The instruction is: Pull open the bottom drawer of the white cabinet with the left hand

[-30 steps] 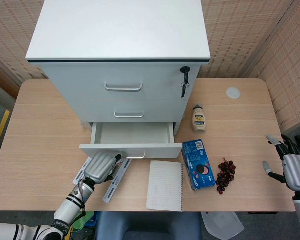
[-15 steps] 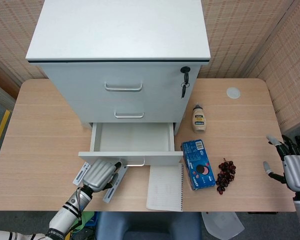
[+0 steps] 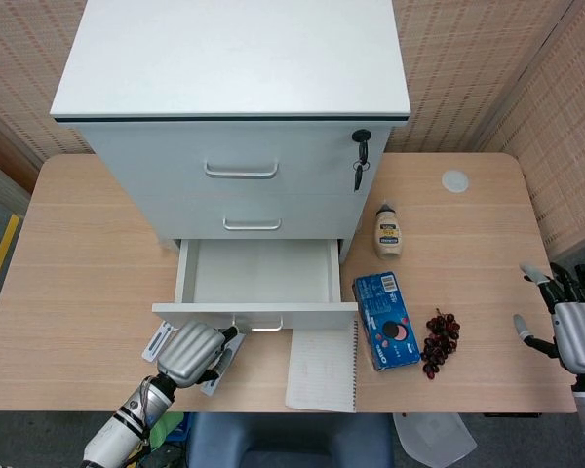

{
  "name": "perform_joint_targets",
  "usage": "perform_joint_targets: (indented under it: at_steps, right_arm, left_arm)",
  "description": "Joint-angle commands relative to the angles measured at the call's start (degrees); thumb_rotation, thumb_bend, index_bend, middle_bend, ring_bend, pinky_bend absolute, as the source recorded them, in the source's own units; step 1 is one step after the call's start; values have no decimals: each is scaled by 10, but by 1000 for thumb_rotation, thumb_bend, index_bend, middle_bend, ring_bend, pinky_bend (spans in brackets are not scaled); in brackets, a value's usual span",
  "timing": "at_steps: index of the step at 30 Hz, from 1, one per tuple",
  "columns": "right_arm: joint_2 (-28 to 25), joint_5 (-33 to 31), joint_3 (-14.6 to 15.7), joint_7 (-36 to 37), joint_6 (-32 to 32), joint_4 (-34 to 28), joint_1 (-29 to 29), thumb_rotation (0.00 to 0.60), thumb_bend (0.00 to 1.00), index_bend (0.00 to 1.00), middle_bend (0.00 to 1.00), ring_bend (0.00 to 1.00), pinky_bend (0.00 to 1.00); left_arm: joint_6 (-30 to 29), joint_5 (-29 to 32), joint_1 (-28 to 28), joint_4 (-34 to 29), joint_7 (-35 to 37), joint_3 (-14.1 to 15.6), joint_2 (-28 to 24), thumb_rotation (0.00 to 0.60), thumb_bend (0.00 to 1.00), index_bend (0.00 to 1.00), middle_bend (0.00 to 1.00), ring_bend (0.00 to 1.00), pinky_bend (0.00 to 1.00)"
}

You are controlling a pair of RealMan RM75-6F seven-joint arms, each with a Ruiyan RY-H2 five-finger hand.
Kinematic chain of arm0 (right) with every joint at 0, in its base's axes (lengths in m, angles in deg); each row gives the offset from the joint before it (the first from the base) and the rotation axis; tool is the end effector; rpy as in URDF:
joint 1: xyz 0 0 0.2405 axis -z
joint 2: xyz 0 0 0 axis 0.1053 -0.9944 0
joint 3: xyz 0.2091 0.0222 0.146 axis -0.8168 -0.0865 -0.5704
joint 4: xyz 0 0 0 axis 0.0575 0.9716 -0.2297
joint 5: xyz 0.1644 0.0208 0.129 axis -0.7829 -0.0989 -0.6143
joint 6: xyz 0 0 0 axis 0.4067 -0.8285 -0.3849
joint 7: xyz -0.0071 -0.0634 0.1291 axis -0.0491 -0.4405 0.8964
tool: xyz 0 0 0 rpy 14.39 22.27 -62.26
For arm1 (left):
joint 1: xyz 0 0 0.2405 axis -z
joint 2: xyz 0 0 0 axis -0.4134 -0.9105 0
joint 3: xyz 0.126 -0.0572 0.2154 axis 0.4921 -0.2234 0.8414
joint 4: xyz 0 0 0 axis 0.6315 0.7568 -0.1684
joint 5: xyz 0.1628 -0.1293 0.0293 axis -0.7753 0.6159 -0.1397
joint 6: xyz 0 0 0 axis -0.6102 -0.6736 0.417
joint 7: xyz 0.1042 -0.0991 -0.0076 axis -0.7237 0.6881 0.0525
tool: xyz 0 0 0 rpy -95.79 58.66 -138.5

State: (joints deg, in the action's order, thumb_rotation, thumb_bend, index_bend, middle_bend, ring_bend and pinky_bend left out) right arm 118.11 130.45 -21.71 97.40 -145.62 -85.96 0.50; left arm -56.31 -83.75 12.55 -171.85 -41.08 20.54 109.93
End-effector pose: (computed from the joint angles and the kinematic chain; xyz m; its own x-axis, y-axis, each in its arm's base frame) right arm -0.3222 -0.1952 0.1769 0.3140 0.0299 0.9490 -0.9494 0.0093 0.3138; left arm -0.1016 0.2195 0.0277 0.4326 0.3304 0.8389 0.8354 -0.4968 -0.2352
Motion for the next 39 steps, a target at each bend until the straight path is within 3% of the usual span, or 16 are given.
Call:
perform_joint_targets:
  at_steps: [1,7,12,14,21,25,27,30,35,39]
  right_arm:
    - [0,1,0,0,0,0,0,600,335,136,238,133,158]
    - [1,0,0,0,2,0,-1,600,335,136,238,133,158]
    - [-1,-2,-1,0,1,-1,-1,600,335,136,238,133,158]
    - [-1,-1,-1,0,1,-2,-1,600,335,136,238,133,158]
    - [-2,1,0,0,1,-2,-1,600,334,136,238,133,158]
    - [-1,2,2,2,4,0,-2,600,334,136,238,133,158]
    - [-1,2,3,2,6,0,-3,600,334,136,238,133,158]
    - [0,4,3,2,6,0,-3,600,335,136,238,133,158]
    - [1,7,5,-1,-2,-3,1,600,334,136,238,133,158]
    - [1,2,7,-2,-6,-6,8,600,335,136,238,133,158]
  left_arm:
    - [-15,-49,-19,-16,36,8,-21,600,594,297,871,868,1000]
    - [-62,-119,-50,-17,74,3,-42,600,594,479,845,824,1000]
    - [-123,-160,-82,0,108,-18,-57,600,594,644,841,819,1000]
    - [-146,-153,-94,20,115,-33,-58,600,594,691,841,821,1000]
    - [-196,-86,-132,105,105,-75,-55,600,594,692,841,814,1000]
    - [-210,-60,-161,145,113,-72,-54,600,593,633,824,765,986]
    - [-210,-51,-172,156,107,-64,-55,600,575,582,785,720,914]
    - [-213,-44,-192,170,106,-52,-55,600,472,485,660,620,730]
    - [-212,-45,-219,175,109,-31,-62,600,270,258,374,331,351]
    - [-236,-79,-237,189,105,-22,-44,600,255,164,243,210,254]
